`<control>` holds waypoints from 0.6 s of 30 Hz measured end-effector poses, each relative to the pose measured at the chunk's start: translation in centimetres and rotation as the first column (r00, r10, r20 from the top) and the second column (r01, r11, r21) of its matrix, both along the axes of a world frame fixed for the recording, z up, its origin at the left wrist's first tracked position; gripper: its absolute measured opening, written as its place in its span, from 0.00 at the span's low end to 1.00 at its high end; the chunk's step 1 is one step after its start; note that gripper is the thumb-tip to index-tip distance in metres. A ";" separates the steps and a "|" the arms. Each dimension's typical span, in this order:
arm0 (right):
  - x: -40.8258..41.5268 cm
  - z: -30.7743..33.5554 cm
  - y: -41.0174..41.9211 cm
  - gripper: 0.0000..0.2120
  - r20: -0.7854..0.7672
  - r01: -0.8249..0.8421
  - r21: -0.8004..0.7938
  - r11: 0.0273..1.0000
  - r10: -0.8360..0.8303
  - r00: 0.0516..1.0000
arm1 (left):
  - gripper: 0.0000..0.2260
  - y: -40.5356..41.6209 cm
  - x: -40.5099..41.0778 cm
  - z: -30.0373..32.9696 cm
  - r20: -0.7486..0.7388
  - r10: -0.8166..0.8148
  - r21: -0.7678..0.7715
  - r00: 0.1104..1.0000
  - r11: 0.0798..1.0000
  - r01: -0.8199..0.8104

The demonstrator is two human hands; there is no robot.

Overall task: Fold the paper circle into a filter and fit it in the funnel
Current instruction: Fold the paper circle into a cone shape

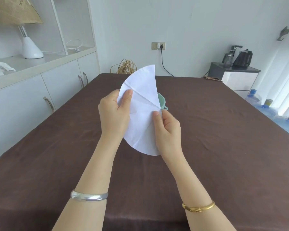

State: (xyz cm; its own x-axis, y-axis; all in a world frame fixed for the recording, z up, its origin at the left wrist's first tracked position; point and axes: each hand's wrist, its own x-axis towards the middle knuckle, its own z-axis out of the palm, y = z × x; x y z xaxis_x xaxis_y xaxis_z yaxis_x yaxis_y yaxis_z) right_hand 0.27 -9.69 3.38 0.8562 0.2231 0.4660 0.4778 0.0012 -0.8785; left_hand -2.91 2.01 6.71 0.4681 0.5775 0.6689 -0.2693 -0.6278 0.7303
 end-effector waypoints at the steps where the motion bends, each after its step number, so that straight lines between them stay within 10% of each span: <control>1: 0.0 0.2 -0.2 0.19 0.010 -0.006 0.020 1.000 0.006 1.000 | 0.18 -0.1 0.0 0.0 -0.010 -0.024 -0.033 1.000 0.999 0.024; 7: -0.1 1.2 -0.8 0.21 0.087 0.039 0.116 0.992 -0.049 0.995 | 0.11 -1.1 -0.8 -0.2 -0.007 -0.212 -0.222 0.977 0.953 0.205; 18: -0.6 2.2 -1.7 0.18 0.131 0.105 0.166 0.981 -0.127 0.983 | 0.03 -1.8 -1.6 0.6 0.050 -0.332 -0.050 0.942 0.941 0.334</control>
